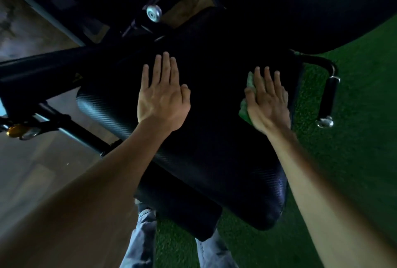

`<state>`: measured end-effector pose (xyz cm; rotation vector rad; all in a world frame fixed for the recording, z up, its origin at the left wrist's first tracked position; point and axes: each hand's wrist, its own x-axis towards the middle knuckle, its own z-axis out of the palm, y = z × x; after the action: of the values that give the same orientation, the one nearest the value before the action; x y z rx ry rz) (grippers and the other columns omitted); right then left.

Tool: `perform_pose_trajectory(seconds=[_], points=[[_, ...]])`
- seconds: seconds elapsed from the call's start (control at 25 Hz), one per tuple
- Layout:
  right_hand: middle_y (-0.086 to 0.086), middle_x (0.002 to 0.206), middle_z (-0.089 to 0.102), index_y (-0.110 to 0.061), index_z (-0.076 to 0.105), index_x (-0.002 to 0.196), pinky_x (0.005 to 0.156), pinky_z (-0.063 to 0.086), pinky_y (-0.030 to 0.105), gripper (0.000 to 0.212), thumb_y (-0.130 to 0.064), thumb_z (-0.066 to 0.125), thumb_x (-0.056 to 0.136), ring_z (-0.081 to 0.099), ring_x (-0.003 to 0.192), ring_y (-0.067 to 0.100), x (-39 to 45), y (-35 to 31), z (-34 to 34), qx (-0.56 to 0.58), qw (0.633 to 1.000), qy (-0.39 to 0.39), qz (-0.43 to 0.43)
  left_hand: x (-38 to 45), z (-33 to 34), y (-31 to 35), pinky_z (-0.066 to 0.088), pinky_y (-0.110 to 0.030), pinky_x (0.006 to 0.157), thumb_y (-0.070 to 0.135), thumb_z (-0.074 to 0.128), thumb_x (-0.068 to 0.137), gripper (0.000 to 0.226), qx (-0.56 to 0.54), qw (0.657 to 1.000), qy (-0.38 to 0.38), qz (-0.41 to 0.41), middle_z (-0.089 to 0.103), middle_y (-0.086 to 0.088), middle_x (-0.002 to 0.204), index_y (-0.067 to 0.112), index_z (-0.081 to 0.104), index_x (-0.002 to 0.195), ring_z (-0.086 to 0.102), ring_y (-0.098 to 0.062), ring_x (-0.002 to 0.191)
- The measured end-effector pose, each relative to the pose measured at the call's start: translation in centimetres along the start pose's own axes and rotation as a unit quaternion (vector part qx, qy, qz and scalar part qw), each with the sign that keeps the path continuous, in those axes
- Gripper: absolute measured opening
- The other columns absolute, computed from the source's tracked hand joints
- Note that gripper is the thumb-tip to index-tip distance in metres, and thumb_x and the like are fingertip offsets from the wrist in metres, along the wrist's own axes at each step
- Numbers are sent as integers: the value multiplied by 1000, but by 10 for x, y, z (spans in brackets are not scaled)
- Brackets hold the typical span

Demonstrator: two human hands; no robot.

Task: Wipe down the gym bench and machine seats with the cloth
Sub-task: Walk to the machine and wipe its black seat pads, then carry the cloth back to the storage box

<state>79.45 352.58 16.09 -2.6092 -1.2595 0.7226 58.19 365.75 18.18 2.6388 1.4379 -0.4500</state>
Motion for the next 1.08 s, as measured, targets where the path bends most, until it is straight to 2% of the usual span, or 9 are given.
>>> perform_pose_trajectory(seconds=[0.2, 0.4, 0.48, 0.56, 0.68, 0.8, 0.88, 1.0, 1.08], points=[[-2, 173, 6, -27, 9, 163, 129, 4, 42, 69, -56, 26, 103, -1, 160, 18, -50, -42, 21, -20, 997, 14, -77, 2, -2, -1, -3, -47, 128, 40, 7, 104, 68, 7, 1000, -12, 6, -10, -13, 171, 4, -6, 160, -10, -25, 158], [-2, 166, 33, -18, 37, 157, 129, 14, 35, 53, -30, 37, 106, 21, 157, 17, -170, -53, 33, 68, 976, 9, -206, -25, -28, 5, -5, -48, 128, 47, 14, 107, 72, -47, 992, -105, 52, -11, -18, 170, 3, -3, 161, -12, -32, 157], [-3, 154, 48, -13, 49, 148, 121, 31, 25, 43, -17, 43, 106, 41, 148, 18, -210, -47, 22, 212, 969, 19, -125, -60, -42, 18, 1, -48, 128, 47, 21, 107, 70, -85, 980, -143, 110, -1, -20, 170, 4, 8, 162, -1, -35, 158], [-5, 129, 62, -9, 55, 142, 94, 45, 5, 37, -11, 43, 107, 63, 119, 8, -252, -46, -9, 321, 942, 90, 42, -105, -63, 36, 17, -47, 126, 42, 32, 107, 62, -95, 963, -147, 206, 24, -22, 165, 6, 30, 157, 24, -36, 152], [-10, 91, 63, -9, 55, 134, 54, 41, 7, 31, -21, 40, 109, 59, 65, -9, -338, -38, -61, 375, 887, 185, 197, -166, -109, 79, 45, -46, 102, 34, 43, 103, 40, -90, 924, -137, 344, 63, -14, 131, 9, 62, 129, 60, -34, 118], [0, 105, 67, -10, 54, 135, 63, 43, 7, 32, -23, 41, 109, 60, 75, -6, -428, -28, -103, 367, 847, 282, 260, -217, -165, 142, 52, -40, 83, 32, 44, 103, 34, -60, 887, -172, 425, 69, -13, 118, 11, 67, 117, 65, -37, 102], [1, 106, 65, -5, 55, 133, 69, 42, 4, 31, -19, 43, 108, 59, 81, -10, -499, -19, -124, 327, 817, 363, 306, -267, -199, 198, 55, -41, 85, 34, 44, 102, 34, -26, 837, -183, 515, 70, -12, 115, 12, 68, 114, 66, -35, 98], [3, 100, 65, -4, 56, 132, 70, 41, 3, 29, -15, 43, 108, 59, 79, -12, -606, -13, -144, 311, 730, 472, 385, -370, -237, 277, 56, -47, 89, 38, 42, 102, 34, 19, 742, -174, 647, 70, -7, 115, 16, 66, 116, 66, -28, 98], [6, 96, 65, -10, 57, 130, 64, 44, 7, 27, -17, 42, 108, 59, 73, -1, -668, -13, -150, 332, 660, 521, 427, -445, -250, 316, 56, -46, 89, 39, 42, 103, 34, 35, 682, -159, 713, 70, -5, 116, 18, 65, 118, 67, -24, 98]])
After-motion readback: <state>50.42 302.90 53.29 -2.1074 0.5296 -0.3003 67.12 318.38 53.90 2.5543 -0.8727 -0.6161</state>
